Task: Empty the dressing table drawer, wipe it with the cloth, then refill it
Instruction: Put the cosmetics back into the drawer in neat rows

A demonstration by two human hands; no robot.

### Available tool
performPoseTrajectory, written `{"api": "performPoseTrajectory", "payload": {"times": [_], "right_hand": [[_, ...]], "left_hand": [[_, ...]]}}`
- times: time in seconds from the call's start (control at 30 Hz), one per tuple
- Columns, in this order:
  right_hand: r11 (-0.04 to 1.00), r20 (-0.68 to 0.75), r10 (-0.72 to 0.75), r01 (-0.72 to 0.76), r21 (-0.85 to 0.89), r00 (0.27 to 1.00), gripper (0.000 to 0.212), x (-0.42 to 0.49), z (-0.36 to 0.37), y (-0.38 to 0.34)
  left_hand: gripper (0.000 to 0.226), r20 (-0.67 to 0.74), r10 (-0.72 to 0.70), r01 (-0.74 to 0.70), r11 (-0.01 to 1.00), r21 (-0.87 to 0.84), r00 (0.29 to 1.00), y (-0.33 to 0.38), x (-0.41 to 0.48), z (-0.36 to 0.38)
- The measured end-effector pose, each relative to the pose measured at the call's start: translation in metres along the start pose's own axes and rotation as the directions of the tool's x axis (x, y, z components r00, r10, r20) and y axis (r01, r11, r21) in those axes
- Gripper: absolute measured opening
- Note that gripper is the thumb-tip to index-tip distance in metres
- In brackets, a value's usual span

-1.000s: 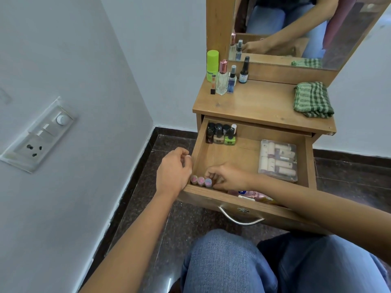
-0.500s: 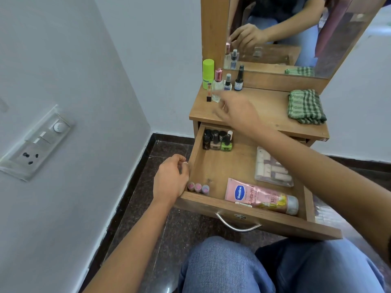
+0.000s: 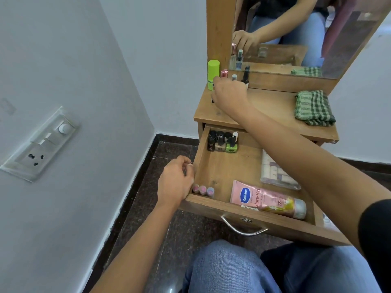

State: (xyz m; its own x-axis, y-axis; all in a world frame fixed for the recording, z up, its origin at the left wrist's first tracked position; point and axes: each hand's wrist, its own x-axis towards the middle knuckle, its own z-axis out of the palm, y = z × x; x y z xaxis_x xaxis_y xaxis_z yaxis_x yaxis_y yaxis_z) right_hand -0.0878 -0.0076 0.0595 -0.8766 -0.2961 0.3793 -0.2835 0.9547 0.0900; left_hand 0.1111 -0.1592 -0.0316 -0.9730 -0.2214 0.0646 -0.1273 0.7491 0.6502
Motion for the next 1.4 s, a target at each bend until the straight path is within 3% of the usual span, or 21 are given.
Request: {"api": "performPoseTrajectory", "payload": {"times": [0.23,0.33,0.37,0.43,0.5,0.53,0.63,0.73,0.83,1.0,1.17,1.4], "right_hand": [[1.000,0.000,-0.015,0.015,0.026,1.000,0.019,-0.003,-0.005,-0.001],[0.973,0.002,-0.009,0.008,0.229,1.000,0.021,-0.012,-0.012,0.008],[0.928,-0.004,-0.008,0.009,0.372,1.000,0.021,-0.019,-0.015,0.012],[0.737,-0.010,-0.010,0.014,0.676,1.000,0.022,-0.037,-0.020,0.020],[0.558,0.025,-0.049,0.007,0.830,0.998,0.026,-0.061,-0.024,0.027],[0.521,0.059,-0.092,-0.003,0.854,0.994,0.027,-0.073,-0.023,0.030],[0.520,0.189,-0.278,-0.018,0.854,0.942,0.023,-0.111,-0.015,0.040],[0.571,0.319,-0.479,0.015,0.821,0.818,0.009,-0.145,0.001,0.044],[0.603,0.448,-0.540,-0.044,0.797,0.712,0.007,-0.172,0.019,0.038],[0.563,0.485,-0.616,-0.084,0.822,0.620,0.012,-0.190,0.031,0.025],[0.519,0.507,-0.635,-0.164,0.839,0.583,0.022,-0.197,0.036,0.015],[0.451,0.549,-0.578,-0.325,0.831,0.604,0.028,-0.204,0.042,0.006]], "left_hand": [[0.021,-0.001,0.001,-0.001,1.000,0.010,1.000,0.000,0.000,0.000],[0.021,-0.002,-0.003,0.003,1.000,0.009,1.000,0.001,0.000,0.000],[0.021,-0.003,-0.002,0.002,1.000,0.008,1.000,0.001,0.000,-0.001],[0.021,-0.006,0.002,-0.002,1.000,0.003,1.000,0.001,0.000,-0.001],[0.022,-0.008,0.006,-0.006,1.000,0.002,1.000,0.001,0.000,-0.001],[0.021,-0.010,0.007,-0.007,1.000,0.001,1.000,0.001,0.000,-0.001],[0.021,-0.008,0.004,-0.005,1.000,-0.003,1.000,0.003,0.000,-0.002],[0.021,-0.006,-0.002,0.002,1.000,-0.001,1.000,0.004,-0.001,-0.002],[0.020,-0.007,-0.003,0.003,1.000,-0.001,1.000,0.004,-0.001,-0.002],[0.020,-0.004,0.001,-0.001,1.000,-0.003,1.000,0.005,-0.002,-0.003],[0.021,-0.009,0.007,-0.007,1.000,0.007,1.000,0.005,-0.002,-0.002],[0.020,-0.006,-0.007,0.007,1.000,-0.001,1.000,0.005,-0.002,-0.003]]}}
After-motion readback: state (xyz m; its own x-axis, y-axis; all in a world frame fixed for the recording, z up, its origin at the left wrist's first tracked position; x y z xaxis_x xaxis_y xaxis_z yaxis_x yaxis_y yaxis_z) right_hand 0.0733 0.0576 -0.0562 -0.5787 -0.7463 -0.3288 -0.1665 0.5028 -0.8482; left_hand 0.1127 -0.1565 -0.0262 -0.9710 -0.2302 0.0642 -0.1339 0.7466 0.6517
